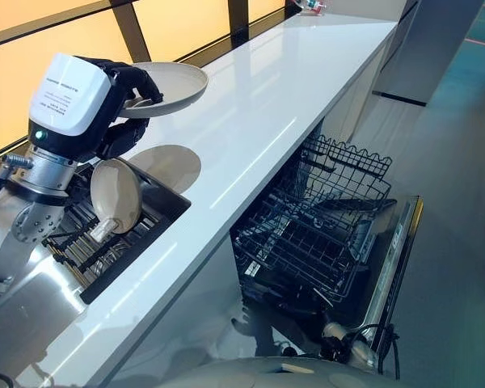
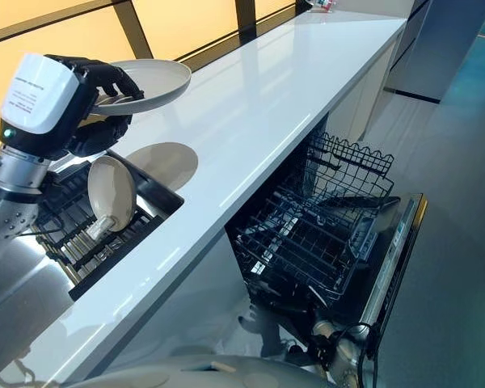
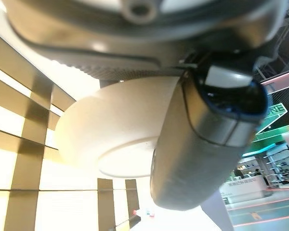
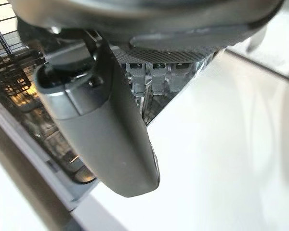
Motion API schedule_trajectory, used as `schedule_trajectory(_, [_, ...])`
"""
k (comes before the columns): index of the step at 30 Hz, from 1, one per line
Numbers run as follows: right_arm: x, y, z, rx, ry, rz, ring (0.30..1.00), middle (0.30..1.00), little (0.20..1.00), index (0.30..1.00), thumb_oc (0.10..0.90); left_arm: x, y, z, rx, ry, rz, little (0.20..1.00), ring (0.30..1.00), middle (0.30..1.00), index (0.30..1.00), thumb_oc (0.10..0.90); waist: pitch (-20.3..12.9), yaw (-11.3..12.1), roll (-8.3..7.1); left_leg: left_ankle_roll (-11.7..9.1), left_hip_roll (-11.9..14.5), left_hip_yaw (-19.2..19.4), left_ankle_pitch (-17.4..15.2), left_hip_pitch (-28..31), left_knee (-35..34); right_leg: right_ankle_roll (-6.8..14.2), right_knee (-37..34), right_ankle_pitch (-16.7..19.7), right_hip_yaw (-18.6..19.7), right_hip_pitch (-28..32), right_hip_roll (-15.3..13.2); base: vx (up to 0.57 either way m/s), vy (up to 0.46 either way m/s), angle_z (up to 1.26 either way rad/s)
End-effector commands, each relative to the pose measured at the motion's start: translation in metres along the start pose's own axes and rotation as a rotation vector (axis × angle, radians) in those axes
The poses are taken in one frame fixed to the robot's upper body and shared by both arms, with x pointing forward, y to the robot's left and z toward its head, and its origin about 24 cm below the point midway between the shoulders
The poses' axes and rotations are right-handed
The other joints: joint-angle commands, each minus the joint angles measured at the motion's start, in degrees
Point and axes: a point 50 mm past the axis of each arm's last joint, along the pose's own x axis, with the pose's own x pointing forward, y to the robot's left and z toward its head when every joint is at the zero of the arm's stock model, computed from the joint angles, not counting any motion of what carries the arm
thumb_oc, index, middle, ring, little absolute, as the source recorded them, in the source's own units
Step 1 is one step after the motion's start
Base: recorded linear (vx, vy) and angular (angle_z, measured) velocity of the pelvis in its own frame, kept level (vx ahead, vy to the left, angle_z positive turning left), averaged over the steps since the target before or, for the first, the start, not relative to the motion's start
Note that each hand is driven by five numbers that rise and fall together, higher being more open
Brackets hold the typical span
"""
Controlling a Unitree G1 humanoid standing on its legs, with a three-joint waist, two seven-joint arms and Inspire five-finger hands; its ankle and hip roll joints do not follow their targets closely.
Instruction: Pick up plates and place into dishwasher.
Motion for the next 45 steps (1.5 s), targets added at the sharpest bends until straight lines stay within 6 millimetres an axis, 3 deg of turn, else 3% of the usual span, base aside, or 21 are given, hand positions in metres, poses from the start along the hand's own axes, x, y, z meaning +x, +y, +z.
schedule_trajectory(1, [0.013, 0.047, 0.052, 0.052, -0.19, 0.333, 0.9, 0.9, 0.9, 0.9, 0.8, 0.024, 0.045, -0.017, 0.065, 0.033, 0.319, 0.2, 0.3, 0.3, 0.3, 0.1, 0.95, -0.23, -0.58, 2.45, -4.45, 0.39, -7.73, 1.59, 0.4, 5.3, 5.54, -3.17, -1.94, -2.85, 0.22, -0.02, -0.018, -0.04])
schedule_trajectory(5, [0.002, 0.052, 0.072, 0.101, -0.223, 0.469, 0.9, 0.9, 0.9, 0.9, 0.8, 0.015, 0.039, -0.014, 0.066, 0.027, 0.311, 0.2, 0.3, 0.3, 0.3, 0.1, 0.79, 0.2, -1.67, 2.24, -4.14, 0.85, -7.67, 1.44, 0.4, 5.05, 4.62, -3.14, -2.51, -2.27, 0.45, -0.01, -0.033, -0.04])
schedule_trajectory(8, [-0.013, 0.042, 0.09, 0.115, -0.242, 0.557, 0.9, 0.9, 0.9, 0.9, 0.8, 0.007, 0.038, -0.013, 0.064, 0.022, 0.306, 0.2, 0.3, 0.3, 0.3, 0.1, 0.71, 0.58, -2.66, 2.01, -3.9, 0.81, -7.44, 1.22, 0.4, 4.81, 4.22, -3.12, -2.91, -1.91, 0.69, -0.01, -0.042, -0.02])
schedule_trajectory(13, [-0.034, 0.016, 0.109, -0.002, -0.257, 0.51, 0.9, 0.9, 0.9, 0.9, 0.8, -0.003, 0.037, -0.015, 0.062, 0.031, 0.3, 0.2, 0.3, 0.3, 0.3, 0.1, 0.48, 0.58, -3.87, 1.75, -3.6, 0.86, -7.08, 0.83, 0.4, 4.33, 4.1, -3.15, -3.45, -1.94, 1.04, 0.0, -0.039, -0.01])
schedule_trajectory(18, [-0.061, 0.002, 0.145, -0.103, -0.423, 0.505, 0.9, 0.9, 0.9, 0.9, 0.8, -0.014, 0.037, -0.021, 0.047, 0.063, 0.295, 0.2, 0.3, 0.3, 0.3, 0.1, 0.22, 0.03, -4.7, 1.57, -3.43, 1.07, -6.71, 0.44, 0.4, 3.67, 3.86, -3.2, -3.66, -1.92, 1.57, 0.0, -0.027, -0.01])
schedule_trajectory(25, [-0.096, -0.006, 0.213, -0.211, -0.916, 0.23, 0.9, 0.9, 0.9, 0.9, 0.8, -0.027, 0.022, -0.028, -0.012, 0.155, 0.289, 0.2, 0.3, 0.3, 0.3, 0.1, -0.29, -1.24, -4.25, 1.59, -3.14, 1.26, -6.77, 0.13, 0.4, 2.96, 3.58, -3.46, -2.61, -2.1, 2.5, 0.0, 0.001, -0.01])
schedule_trajectory(28, [-0.113, -0.005, 0.229, -0.288, -1.066, 0.109, 0.9, 0.9, 0.9, 0.9, 0.8, -0.028, 0.021, -0.029, -0.019, 0.181, 0.293, 0.2, 0.3, 0.3, 0.3, 0.1, -0.53, -1.61, -3.87, 1.62, -3.06, 1.39, -6.84, 0.04, 0.4, 2.82, 3.45, -3.58, -2.14, -2.17, 2.76, 0.02, 0.008, -0.08])
schedule_trajectory(30, [-0.129, -0.004, 0.242, -0.46, -1.195, -0.085, 0.9, 0.9, 0.9, 0.9, 0.8, -0.029, 0.019, -0.029, -0.037, 0.197, 0.299, 0.2, 0.3, 0.3, 0.3, 0.1, -0.68, -1.78, -3.62, 1.58, -3.03, 1.23, -6.91, 0.0, 0.4, 2.69, 3.41, -3.74, -1.42, -2.21, 3.06, 0.02, 0.011, -0.1])
schedule_trajectory(33, [-0.148, 0.017, 0.263, -0.829, -1.321, -0.325, 0.9, 0.9, 0.9, 0.9, 0.8, -0.02, 0.021, -0.025, -0.09, 0.208, 0.31, 0.2, 0.3, 0.3, 0.3, 0.1, -0.75, -1.78, -3.07, 1.62, -3.06, 0.63, -6.91, 0.03, 0.4, 2.42, 3.43, -3.95, -0.41, -2.1, 3.48, 0.01, 0.004, -0.02])
schedule_trajectory(35, [-0.153, 0.033, 0.275, -1.032, -1.353, -0.396, 0.9, 0.9, 0.9, 0.9, 0.8, -0.013, 0.023, -0.021, -0.147, 0.211, 0.319, 0.2, 0.3, 0.3, 0.3, 0.1, -0.74, -1.54, -2.79, 1.61, -2.99, 0.38, -6.86, 0.08, 0.4, 2.23, 3.64, -4.14, -0.22, -1.99, 3.65, 0.0, 0.0, 0.0])
schedule_trajectory(41, [-0.137, 0.07, 0.301, -1.271, -1.345, -0.376, 0.9, 0.9, 0.9, 0.9, 0.8, 0.008, 0.012, -0.002, -0.422, 0.156, 0.303, 0.2, 0.3, 0.3, 0.3, 0.1, -0.69, 0.69, -2.83, 1.29, -2.82, -0.82, -6.51, 0.14, 0.4, 1.62, 4.57, -4.93, -1.06, -1.54, 3.8, 0.0, -0.002, 0.02])
schedule_trajectory(43, [-0.133, 0.079, 0.307, -1.344, -1.341, -0.393, 0.9, 0.9, 0.9, 0.9, 0.8, 0.014, 0.008, 0.008, -0.506, 0.12, 0.276, 0.233, 0.328, 0.328, 0.328, 0.133, -0.71, 1.47, -2.92, 1.14, -2.77, -1.16, -6.38, 0.1, 0.4, 1.52, 4.63, -5.09, -1.7, -1.3, 3.75, 0.0, -0.009, 0.13])
schedule_trajectory(44, [-0.131, 0.082, 0.311, -1.384, -1.337, -0.409, 0.9, 0.9, 0.9, 0.9, 0.8, 0.018, 0.007, 0.013, -0.56, 0.097, 0.259, 0.326, 0.408, 0.408, 0.408, 0.226, -0.81, 1.94, -3.04, 1.03, -2.76, -1.4, -6.32, 0.09, 0.4, 1.44, 4.59, -5.12, -2.05, -1.16, 3.78, 0.01, -0.016, 0.17])
schedule_trajectory(45, [-0.129, 0.085, 0.315, -1.413, -1.335, -0.424, 0.9, 0.9, 0.9, 0.9, 0.8, 0.02, 0.007, 0.015, -0.587, 0.08, 0.245, 0.365, 0.441, 0.441, 0.441, 0.265, -0.84, 2.24, -3.1, 0.9, -2.74, -1.62, -6.29, 0.09, 0.4, 1.37, 4.47, -5.12, -2.37, -1.03, 3.79, 0.01, -0.024, 0.2])
